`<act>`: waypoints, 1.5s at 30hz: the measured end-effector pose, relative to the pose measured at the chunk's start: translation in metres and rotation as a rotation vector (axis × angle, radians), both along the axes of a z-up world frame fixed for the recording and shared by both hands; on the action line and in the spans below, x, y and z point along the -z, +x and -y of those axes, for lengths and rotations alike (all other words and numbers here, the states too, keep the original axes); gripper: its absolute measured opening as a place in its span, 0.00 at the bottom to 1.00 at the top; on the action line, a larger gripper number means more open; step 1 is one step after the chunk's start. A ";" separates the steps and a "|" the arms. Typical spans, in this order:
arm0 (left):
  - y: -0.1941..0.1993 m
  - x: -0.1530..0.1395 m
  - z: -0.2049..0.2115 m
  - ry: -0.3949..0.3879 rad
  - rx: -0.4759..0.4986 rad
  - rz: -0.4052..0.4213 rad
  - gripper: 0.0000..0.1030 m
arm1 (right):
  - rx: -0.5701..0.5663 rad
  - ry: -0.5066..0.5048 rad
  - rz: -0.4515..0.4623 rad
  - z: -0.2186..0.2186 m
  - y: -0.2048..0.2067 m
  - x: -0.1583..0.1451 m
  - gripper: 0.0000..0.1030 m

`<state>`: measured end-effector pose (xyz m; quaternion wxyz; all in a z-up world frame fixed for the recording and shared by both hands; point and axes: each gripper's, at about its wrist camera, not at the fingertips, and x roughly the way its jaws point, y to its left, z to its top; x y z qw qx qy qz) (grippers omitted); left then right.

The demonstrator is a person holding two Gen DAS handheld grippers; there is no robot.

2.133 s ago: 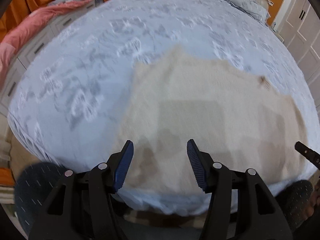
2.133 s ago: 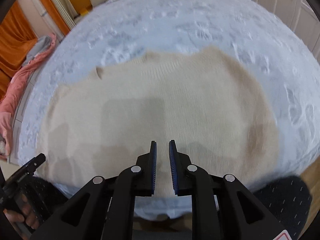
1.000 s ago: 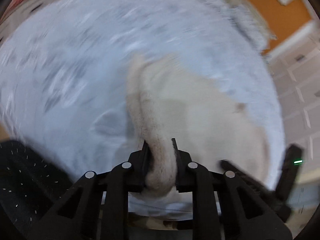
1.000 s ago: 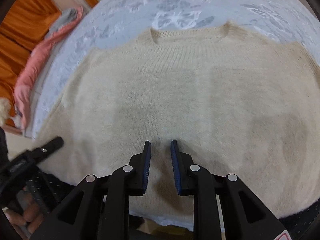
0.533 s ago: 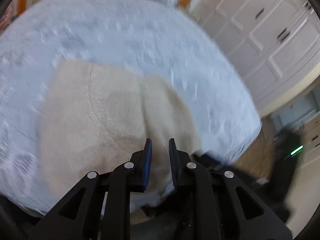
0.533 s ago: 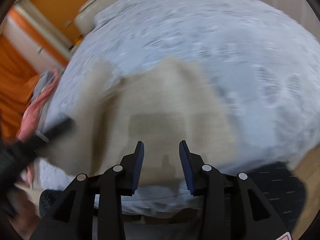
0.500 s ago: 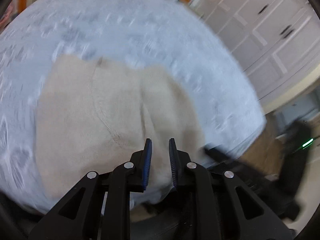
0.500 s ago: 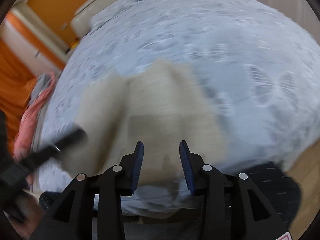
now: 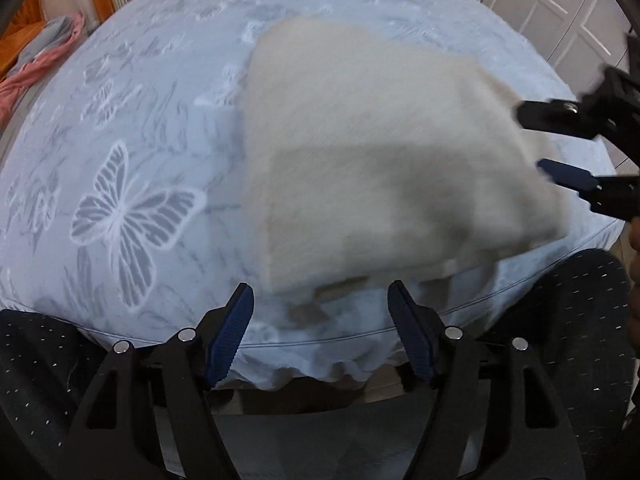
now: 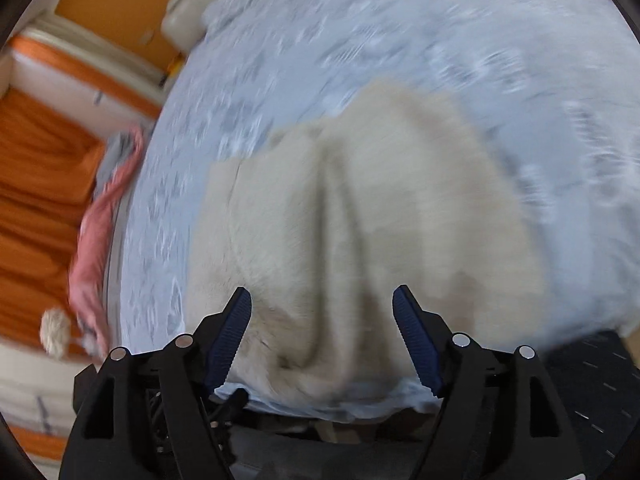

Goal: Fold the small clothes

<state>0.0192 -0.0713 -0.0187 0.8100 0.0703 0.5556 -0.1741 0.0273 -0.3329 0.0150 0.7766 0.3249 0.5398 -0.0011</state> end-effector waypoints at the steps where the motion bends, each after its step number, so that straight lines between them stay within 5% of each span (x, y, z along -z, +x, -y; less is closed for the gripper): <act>1: 0.000 0.003 -0.002 0.010 -0.007 0.003 0.65 | -0.005 0.010 -0.022 -0.006 0.006 0.007 0.70; 5: 0.004 0.004 -0.004 0.005 -0.010 0.021 0.65 | -0.038 -0.025 -0.040 -0.032 0.022 0.012 0.62; 7: 0.001 0.000 -0.007 -0.016 -0.023 0.024 0.58 | -0.089 -0.091 -0.002 -0.047 0.029 -0.005 0.25; 8: 0.004 -0.001 -0.006 -0.029 -0.025 0.018 0.53 | -0.112 -0.111 0.021 -0.052 0.031 -0.016 0.16; 11: 0.008 -0.010 -0.008 -0.061 -0.062 -0.011 0.35 | -0.163 -0.130 0.180 -0.060 0.031 -0.066 0.13; 15: 0.005 -0.040 -0.007 -0.150 -0.055 0.008 0.37 | -0.156 -0.152 0.428 -0.041 0.007 -0.147 0.10; 17: -0.001 -0.056 -0.001 -0.166 -0.023 0.046 0.39 | -0.105 -0.203 0.470 -0.014 -0.011 -0.159 0.10; 20: -0.009 -0.067 0.015 -0.136 0.020 0.088 0.39 | -0.003 -0.231 0.320 0.032 -0.017 -0.113 0.11; 23: -0.011 -0.061 0.028 -0.124 0.043 0.067 0.39 | 0.050 -0.201 0.016 0.071 -0.019 -0.012 0.11; 24: -0.013 -0.058 0.031 -0.115 0.042 0.052 0.39 | 0.051 -0.190 -0.024 0.073 -0.024 0.008 0.11; 28: -0.014 -0.054 0.031 -0.072 0.021 0.060 0.41 | 0.078 -0.167 0.015 0.068 -0.028 0.006 0.11; 32: -0.006 -0.047 0.020 -0.047 -0.006 0.039 0.41 | 0.083 -0.184 0.159 0.069 -0.033 -0.041 0.10; 34: -0.006 -0.050 0.017 -0.055 -0.006 0.043 0.40 | 0.106 -0.201 0.203 0.074 -0.041 -0.055 0.00; 38: -0.014 -0.065 0.012 -0.109 0.008 0.061 0.42 | 0.103 -0.238 0.000 0.094 -0.035 -0.014 0.00; 41: -0.021 -0.089 0.002 -0.169 -0.005 0.107 0.60 | 0.143 -0.142 0.098 0.096 -0.052 -0.033 0.12; 43: -0.020 -0.099 -0.001 -0.182 -0.025 0.143 0.66 | 0.149 -0.033 0.150 0.098 -0.061 -0.039 0.32; 44: -0.017 -0.100 0.000 -0.178 -0.032 0.141 0.67 | 0.142 -0.013 0.149 0.094 -0.060 -0.038 0.55; 45: -0.012 -0.097 0.003 -0.171 -0.041 0.132 0.67 | 0.116 -0.011 0.124 0.087 -0.055 -0.033 0.66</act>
